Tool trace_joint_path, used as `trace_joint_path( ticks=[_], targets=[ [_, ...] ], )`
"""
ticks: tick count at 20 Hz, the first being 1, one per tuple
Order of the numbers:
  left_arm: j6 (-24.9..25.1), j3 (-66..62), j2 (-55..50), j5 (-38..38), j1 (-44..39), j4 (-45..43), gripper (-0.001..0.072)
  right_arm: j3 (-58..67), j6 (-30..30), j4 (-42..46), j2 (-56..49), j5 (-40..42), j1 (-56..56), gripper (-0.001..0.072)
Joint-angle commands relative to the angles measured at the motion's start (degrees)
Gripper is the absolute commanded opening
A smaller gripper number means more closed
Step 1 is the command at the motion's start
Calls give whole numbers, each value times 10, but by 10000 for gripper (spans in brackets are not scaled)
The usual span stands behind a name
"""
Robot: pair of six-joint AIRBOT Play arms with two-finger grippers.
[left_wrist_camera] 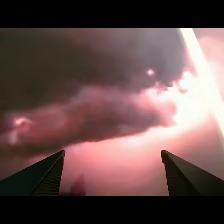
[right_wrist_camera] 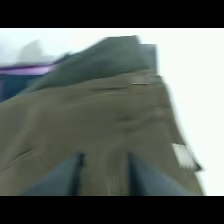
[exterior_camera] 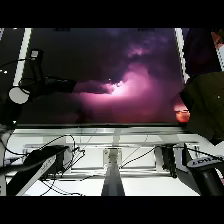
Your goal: Fold the clothes and pants, and hang the long-sleeved shirts on hangers.
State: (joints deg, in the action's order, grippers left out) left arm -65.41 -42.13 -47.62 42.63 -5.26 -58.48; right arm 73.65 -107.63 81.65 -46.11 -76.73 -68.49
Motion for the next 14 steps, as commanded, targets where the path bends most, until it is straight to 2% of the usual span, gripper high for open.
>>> trace_joint_path(
  ticks=[1, 2, 8, 10, 14],
  targets=[
    [0, 0, 0, 0, 0, 0, 697, -11, 133, -111, -3, 58, 139, 53],
    [0, 0, 0, 0, 0, 0, 697, -14, 158, -116, -3, 73, 210, 27],
    [0, 0, 1, 0, 0, 0, 698, -14, 298, -66, -14, 92, 582, 26],
    [0, 0, 0, 0, 0, 0, 697, -14, 322, -50, -19, 93, 651, 27],
    [0, 0, 0, 0, 0, 0, 698, -14, 323, -50, -24, 92, 702, 27]
  ],
)
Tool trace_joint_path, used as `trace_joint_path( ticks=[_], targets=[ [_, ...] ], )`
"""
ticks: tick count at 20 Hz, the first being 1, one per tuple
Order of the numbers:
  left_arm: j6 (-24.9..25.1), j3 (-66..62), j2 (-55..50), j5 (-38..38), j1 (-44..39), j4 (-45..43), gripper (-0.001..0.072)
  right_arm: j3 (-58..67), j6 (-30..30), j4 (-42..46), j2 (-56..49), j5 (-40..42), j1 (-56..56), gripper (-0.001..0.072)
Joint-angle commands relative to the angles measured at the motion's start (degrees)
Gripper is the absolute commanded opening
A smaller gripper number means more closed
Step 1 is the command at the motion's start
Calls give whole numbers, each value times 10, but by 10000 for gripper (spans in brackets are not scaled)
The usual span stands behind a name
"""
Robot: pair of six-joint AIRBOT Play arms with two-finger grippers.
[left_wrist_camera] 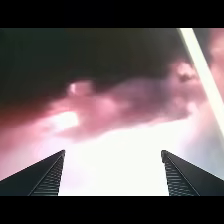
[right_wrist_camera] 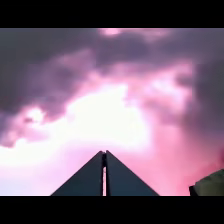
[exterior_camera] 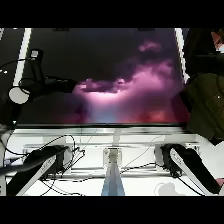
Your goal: Fold the clothes and pants, and hang the long-sleeved shirts on hangers.
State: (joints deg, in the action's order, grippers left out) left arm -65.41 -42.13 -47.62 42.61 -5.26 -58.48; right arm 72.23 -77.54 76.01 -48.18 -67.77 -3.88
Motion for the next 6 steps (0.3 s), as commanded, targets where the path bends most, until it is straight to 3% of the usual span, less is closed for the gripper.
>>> trace_joint_path(
  ticks=[1, 6],
  targets=[
    [0, 0, 0, 0, 0, 0, 697, 0, 21, 6, -3, -2, 57, 27],
    [0, 0, 1, 0, 0, 0, 697, 0, 22, 4, -3, -3, 57, 27]
  ],
)
